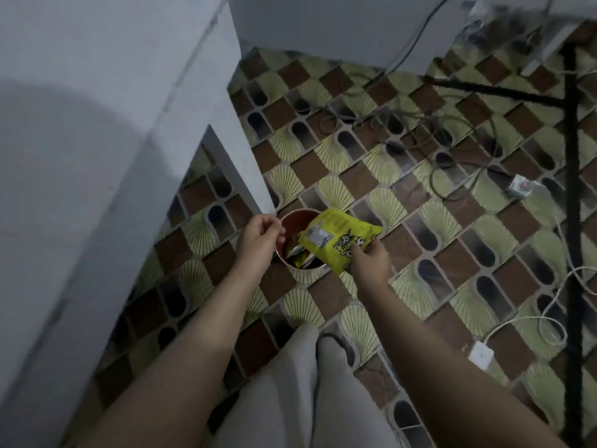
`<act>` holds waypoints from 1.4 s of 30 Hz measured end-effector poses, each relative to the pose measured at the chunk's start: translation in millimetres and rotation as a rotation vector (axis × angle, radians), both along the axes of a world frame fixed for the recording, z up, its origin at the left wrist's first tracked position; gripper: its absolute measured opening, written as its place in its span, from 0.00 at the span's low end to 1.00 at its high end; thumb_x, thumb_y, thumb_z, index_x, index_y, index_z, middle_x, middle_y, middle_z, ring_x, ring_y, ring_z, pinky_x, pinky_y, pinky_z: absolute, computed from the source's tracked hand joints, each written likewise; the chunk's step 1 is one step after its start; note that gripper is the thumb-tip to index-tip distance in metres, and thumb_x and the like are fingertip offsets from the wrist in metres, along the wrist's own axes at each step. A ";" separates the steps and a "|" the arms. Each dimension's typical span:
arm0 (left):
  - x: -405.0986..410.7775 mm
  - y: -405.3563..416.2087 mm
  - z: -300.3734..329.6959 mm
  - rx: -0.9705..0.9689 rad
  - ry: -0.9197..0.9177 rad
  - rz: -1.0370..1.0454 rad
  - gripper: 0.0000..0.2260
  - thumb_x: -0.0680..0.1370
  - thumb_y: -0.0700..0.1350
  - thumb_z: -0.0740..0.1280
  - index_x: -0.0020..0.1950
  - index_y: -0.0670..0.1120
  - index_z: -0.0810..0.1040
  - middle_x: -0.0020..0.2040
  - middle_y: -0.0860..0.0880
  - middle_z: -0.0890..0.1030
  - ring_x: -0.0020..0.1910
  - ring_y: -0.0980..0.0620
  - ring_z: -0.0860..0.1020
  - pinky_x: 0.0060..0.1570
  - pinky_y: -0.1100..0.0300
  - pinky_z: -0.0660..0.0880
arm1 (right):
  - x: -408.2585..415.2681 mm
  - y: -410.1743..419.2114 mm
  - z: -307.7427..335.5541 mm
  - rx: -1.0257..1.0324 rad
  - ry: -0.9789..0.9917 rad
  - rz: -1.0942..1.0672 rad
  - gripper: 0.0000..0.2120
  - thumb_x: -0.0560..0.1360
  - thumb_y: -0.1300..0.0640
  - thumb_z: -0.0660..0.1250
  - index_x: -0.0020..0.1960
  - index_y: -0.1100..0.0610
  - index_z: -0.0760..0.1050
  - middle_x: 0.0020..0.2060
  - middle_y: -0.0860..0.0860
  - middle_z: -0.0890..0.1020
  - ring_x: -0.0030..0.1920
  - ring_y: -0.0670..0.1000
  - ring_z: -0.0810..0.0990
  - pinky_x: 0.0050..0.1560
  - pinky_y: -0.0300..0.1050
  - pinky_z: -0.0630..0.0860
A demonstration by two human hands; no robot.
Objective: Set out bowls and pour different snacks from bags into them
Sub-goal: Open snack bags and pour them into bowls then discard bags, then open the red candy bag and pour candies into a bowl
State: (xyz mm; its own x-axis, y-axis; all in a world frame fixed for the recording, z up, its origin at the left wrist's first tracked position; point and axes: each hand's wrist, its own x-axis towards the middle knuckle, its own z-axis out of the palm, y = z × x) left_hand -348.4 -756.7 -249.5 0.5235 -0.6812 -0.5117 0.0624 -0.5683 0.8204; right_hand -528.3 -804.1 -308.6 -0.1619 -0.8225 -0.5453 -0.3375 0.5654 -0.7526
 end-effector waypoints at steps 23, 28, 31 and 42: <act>9.1 4.5 -20.1 -0.141 -0.033 -0.031 0.09 0.83 0.44 0.57 0.51 0.47 0.77 0.51 0.48 0.82 0.47 0.53 0.81 0.45 0.63 0.76 | 82.3 -20.2 -32.0 -0.258 -0.208 0.101 0.12 0.82 0.50 0.58 0.41 0.47 0.74 0.38 0.47 0.81 0.42 0.50 0.81 0.49 0.57 0.80; -0.3 34.6 143.0 -0.380 -0.194 -0.043 0.12 0.84 0.45 0.56 0.48 0.46 0.77 0.45 0.49 0.82 0.44 0.50 0.80 0.48 0.58 0.76 | 74.7 18.3 157.4 -0.573 -0.505 0.198 0.14 0.82 0.57 0.59 0.38 0.55 0.73 0.30 0.54 0.75 0.31 0.52 0.74 0.33 0.49 0.72; -2.5 66.9 223.8 -0.515 -0.272 0.036 0.12 0.83 0.43 0.55 0.49 0.41 0.76 0.43 0.49 0.81 0.41 0.51 0.80 0.44 0.62 0.76 | 83.1 41.7 247.7 -0.709 -0.670 0.373 0.13 0.82 0.55 0.58 0.39 0.53 0.72 0.30 0.53 0.74 0.29 0.54 0.73 0.29 0.49 0.71; 34.0 277.7 359.1 -0.565 -0.665 0.660 0.11 0.84 0.42 0.55 0.49 0.43 0.76 0.43 0.49 0.81 0.39 0.51 0.79 0.43 0.59 0.77 | 190.2 188.2 396.9 -0.825 -0.872 1.060 0.11 0.82 0.58 0.60 0.42 0.55 0.74 0.31 0.49 0.78 0.29 0.51 0.75 0.32 0.52 0.73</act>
State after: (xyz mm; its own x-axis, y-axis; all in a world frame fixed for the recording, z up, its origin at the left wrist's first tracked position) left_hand -314.5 -479.0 109.6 0.9276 -0.2130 0.3068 -0.3358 -0.1163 0.9347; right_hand -338.1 -615.9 88.3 0.7556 -0.4583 0.4680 0.3815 -0.2729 -0.8832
